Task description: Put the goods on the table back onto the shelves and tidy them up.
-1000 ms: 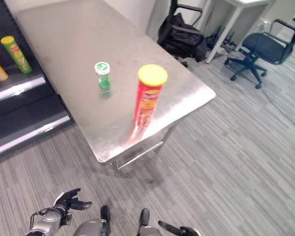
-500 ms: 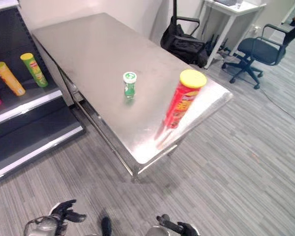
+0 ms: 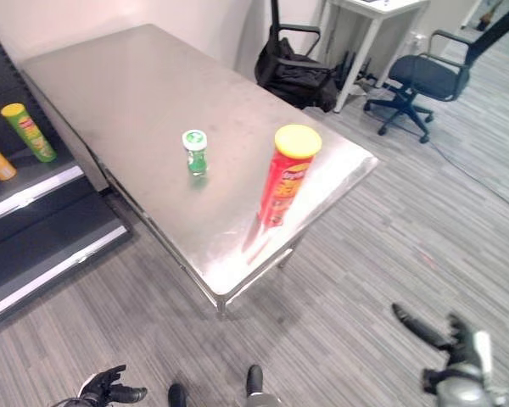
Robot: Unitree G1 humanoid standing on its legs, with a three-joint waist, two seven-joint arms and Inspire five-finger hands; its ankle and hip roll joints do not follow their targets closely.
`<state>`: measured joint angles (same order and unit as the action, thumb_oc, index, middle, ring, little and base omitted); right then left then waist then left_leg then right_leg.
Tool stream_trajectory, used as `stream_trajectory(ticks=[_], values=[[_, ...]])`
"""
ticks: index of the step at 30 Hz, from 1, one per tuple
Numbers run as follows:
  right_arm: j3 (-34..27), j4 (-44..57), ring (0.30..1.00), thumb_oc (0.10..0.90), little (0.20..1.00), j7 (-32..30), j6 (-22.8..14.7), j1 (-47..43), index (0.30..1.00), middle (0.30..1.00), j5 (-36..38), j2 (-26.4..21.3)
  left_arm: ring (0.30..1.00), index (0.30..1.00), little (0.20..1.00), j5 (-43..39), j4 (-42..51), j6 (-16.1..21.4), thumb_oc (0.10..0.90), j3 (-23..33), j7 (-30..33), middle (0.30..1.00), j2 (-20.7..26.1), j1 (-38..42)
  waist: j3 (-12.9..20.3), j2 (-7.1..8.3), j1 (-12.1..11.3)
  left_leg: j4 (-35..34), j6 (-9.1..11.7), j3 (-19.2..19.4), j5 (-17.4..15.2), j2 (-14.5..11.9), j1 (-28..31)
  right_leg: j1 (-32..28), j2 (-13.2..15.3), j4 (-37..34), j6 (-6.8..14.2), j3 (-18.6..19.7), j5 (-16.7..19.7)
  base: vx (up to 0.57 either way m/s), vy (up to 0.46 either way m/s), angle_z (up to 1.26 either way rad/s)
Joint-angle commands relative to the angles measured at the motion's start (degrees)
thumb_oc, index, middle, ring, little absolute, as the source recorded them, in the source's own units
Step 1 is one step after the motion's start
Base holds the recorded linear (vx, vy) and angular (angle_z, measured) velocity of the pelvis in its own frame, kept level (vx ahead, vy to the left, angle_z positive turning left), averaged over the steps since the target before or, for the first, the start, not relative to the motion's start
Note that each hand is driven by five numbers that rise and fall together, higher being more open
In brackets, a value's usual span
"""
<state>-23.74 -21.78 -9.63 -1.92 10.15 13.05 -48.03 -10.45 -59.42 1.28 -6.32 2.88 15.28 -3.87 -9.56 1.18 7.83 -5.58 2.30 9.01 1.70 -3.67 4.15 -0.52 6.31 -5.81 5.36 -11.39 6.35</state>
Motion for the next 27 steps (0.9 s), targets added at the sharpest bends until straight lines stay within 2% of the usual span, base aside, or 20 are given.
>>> stream_trajectory(ticks=[1, 2, 6, 12, 18, 27], values=[[0.69, 3.23, 0.9, 0.8, 0.9, 4.34, -8.82, -7.59, 0.9, 0.9, 9.25, -3.35, 0.9, 0.9, 0.9, 2.15, -3.26, 2.04, 0.8, -0.19, -0.83, 0.9, 2.24, 4.39, 1.96, 1.91, -2.72, 0.64, 3.04, 1.34, -2.47, -1.87, 0.17, -1.29, 2.41, 1.05, 4.28, 0.37, -3.96, 0.08, -0.069, -0.14], [0.97, 7.57, 0.9, 0.8, 0.9, 8.46, -9.83, -9.8, 0.9, 0.9, 14.11, -7.54, 0.9, 0.9, 0.9, 2.48, -3.17, 2.14, 0.8, -0.6, -1.93, 0.9, 2.67, 3.94, 2.56, 2.07, -2.97, 0.58, 3.48, 1.81, -2.55, -2.39, 0.73, -1.68, 2.11, 0.97, 4.16, 0.35, -4.35, 0.08, -0.068, -0.11], [2.63, 11.64, 0.9, 0.8, 0.9, 12.3, -10.43, -12.2, 0.9, 0.9, 17.54, -11.18, 0.9, 0.9, 0.9, 3.01, -3.19, 2.41, 0.8, -1.32, -2.91, 0.9, 2.83, 3.37, 3.18, 1.96, -3.17, 0.58, 3.95, 2.27, -2.67, -2.88, 1.32, -2.14, 1.81, 0.91, 4.08, 0.27, -4.64, 0.05, -0.043, 0.04], [7.34, 18.59, 0.9, 0.8, 0.9, 17.71, -11.14, -18.38, 0.9, 0.9, 24.69, -11.63, 0.9, 0.9, 0.9, 4.63, -3.4, 2.99, 0.8, -2.82, -3.97, 0.9, 2.43, 3.05, 4.38, 1.54, -3.85, 0.58, 4.41, 2.74, -2.82, -3.51, 2.22, -3.38, 1.48, 0.81, 3.81, -0.13, -5.43, 0.05, -0.032, 0.01], [12.1, 21.56, 0.9, 0.8, 0.9, 22.48, -10.16, -21.65, 0.9, 0.9, 26.76, -14.24, 0.9, 0.9, 0.9, 5.76, -2.93, 3.49, 0.8, -3.75, -4.63, 0.9, 2.38, 2.52, 4.92, 1.43, -4.56, 0.58, 4.7, 2.55, -2.67, -3.67, 2.37, -4.07, 1.51, 0.81, 3.75, -0.84, -5.82, 0.01, -0.002, 0.0], [20.08, 19.89, 0.9, 0.8, 0.9, 22.08, -10.19, -28.8, 0.9, 0.9, 22.54, -16.53, 0.9, 0.9, 0.9, 6.14, -3.12, 3.62, 0.8, -3.96, -4.04, 0.9, 2.23, 1.72, 5.48, 1.32, -5.75, 0.58, 4.64, 2.04, -2.82, -3.41, 2.49, -4.76, 1.88, 0.81, 3.8, -1.8, -5.77, 0.01, 0.0, 0.04]])
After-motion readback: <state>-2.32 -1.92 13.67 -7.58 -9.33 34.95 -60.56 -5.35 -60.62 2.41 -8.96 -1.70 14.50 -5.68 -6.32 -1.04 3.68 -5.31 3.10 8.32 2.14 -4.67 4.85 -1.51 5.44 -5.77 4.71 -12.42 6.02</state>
